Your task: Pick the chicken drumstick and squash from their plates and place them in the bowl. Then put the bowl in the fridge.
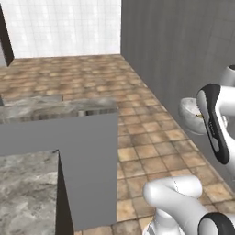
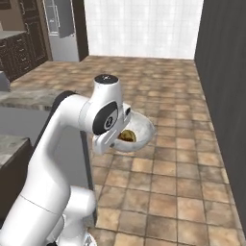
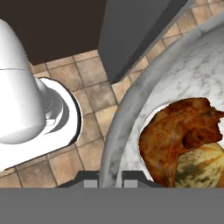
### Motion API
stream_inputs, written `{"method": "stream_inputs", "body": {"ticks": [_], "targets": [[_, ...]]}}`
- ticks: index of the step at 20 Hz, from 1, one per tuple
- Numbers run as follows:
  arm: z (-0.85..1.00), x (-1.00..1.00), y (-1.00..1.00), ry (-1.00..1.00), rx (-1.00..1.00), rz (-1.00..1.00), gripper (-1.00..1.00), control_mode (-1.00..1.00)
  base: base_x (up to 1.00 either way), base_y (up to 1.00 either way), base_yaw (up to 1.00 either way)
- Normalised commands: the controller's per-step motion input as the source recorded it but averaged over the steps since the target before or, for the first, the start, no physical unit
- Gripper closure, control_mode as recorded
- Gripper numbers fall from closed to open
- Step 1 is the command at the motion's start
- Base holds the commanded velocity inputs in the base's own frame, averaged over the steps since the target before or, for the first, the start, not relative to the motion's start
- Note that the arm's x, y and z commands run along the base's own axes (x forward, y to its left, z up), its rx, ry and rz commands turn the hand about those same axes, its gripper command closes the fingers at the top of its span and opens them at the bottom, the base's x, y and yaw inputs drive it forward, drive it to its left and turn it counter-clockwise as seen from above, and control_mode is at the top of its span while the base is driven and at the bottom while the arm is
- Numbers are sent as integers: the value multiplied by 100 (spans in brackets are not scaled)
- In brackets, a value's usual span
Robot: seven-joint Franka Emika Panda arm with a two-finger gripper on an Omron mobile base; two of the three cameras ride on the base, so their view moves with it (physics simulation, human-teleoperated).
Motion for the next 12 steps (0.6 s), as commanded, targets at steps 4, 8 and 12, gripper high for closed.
{"method": "stream_inputs", "body": {"ticks": [4, 8, 12], "targets": [[0, 0, 0, 0, 0, 0, 100, 100, 65, -51, 1], [0, 0, 0, 0, 0, 0, 100, 100, 64, -52, 0], [0, 0, 0, 0, 0, 0, 100, 100, 67, -48, 0]]}}
